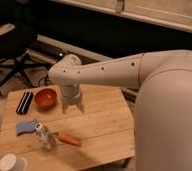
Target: Place the eraser on the white sponge
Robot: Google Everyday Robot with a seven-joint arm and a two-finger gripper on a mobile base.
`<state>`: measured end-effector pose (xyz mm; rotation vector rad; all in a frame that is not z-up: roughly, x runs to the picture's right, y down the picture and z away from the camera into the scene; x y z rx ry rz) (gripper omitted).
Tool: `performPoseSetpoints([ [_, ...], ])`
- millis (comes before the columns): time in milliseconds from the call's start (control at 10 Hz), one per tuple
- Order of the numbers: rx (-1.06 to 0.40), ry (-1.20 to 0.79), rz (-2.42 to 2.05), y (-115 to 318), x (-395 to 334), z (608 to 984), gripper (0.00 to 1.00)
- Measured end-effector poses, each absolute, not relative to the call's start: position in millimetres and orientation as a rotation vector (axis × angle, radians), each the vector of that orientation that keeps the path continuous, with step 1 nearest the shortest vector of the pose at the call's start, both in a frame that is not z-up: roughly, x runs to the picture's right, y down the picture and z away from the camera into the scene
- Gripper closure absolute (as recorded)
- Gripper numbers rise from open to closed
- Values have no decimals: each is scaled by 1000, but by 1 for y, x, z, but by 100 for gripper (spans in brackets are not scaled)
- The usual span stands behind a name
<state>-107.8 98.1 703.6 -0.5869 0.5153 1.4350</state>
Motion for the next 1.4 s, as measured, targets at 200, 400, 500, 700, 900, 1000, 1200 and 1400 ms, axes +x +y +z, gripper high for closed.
performPoseSetpoints([
  [200, -596, 487, 1428, 85, -113, 706, 35],
  [400, -597, 433, 1398, 63, -132, 707, 35],
  [500, -594, 406, 1378, 52, -144, 706, 35],
  [700, -574, 344, 1333, 20, -174, 701, 35],
  [900, -554, 286, 1279, -14, -216, 694, 35],
  [1000, -546, 265, 1257, -25, -235, 693, 35],
  [1200, -528, 215, 1206, -53, -290, 690, 35],
  [1400, -526, 173, 1181, -66, -333, 688, 35],
])
